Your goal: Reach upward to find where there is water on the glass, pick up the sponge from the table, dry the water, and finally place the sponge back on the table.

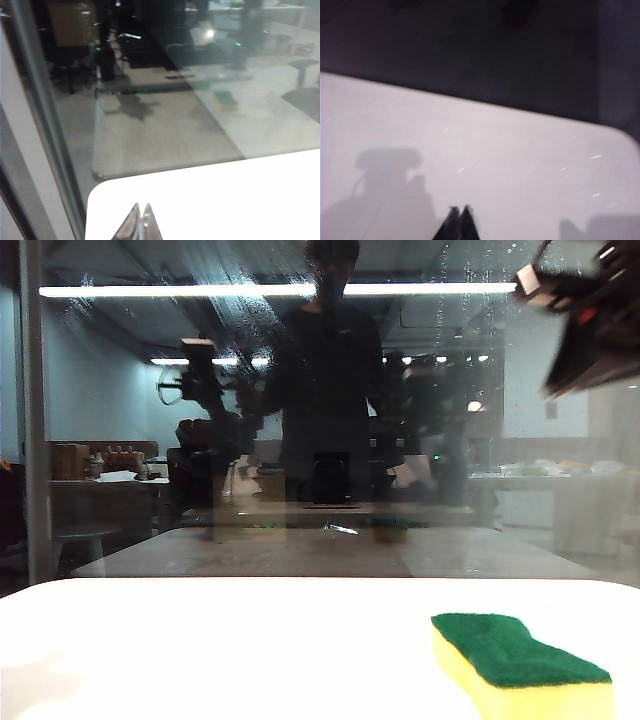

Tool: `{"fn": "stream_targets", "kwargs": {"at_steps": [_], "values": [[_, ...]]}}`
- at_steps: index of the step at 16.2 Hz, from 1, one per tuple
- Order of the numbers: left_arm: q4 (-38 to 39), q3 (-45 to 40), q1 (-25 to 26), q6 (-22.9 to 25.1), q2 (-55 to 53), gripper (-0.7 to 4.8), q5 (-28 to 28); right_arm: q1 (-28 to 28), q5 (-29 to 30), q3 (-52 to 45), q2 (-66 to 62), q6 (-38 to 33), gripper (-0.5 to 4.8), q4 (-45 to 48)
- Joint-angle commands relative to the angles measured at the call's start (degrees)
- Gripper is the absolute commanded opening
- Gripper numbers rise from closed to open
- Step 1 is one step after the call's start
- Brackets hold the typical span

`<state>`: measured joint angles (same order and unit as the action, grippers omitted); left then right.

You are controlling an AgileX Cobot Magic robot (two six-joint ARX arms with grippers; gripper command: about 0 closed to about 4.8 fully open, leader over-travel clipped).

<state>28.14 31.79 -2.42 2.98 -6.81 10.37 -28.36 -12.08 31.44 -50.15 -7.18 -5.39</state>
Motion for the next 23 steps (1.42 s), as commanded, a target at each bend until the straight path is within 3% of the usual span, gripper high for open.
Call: {"fn": "stream_targets", "kwargs": {"at_steps": [1,3,7,9,23], "values": [[-0.26,-1.7,0.0,-0.02,2.4,-0.06,1.46,6.4,0.79,0.15,4.72,1.49,-0.08,-2.82],[0.15,-2.32,0.0,-0.02,3.65,-0.06,1.42,14.12,6.03,-0.2,9.01,2.84,-0.08,-6.01],[0.07,-2.34,0.0,0.0,3.69,-0.06,1.38,21.62,7.89,-1.57,18.12,4.46,-0.08,-8.85],[0.04,-2.34,0.0,0.0,3.69,-0.06,1.44,23.87,11.5,-2.6,22.51,4.46,-0.08,-9.66],[-8.57,-13.73,0.0,-3.06,6.67,-0.06,2.73,24.92,12.17,-14.21,47.91,4.2,-0.08,-15.19]]}}
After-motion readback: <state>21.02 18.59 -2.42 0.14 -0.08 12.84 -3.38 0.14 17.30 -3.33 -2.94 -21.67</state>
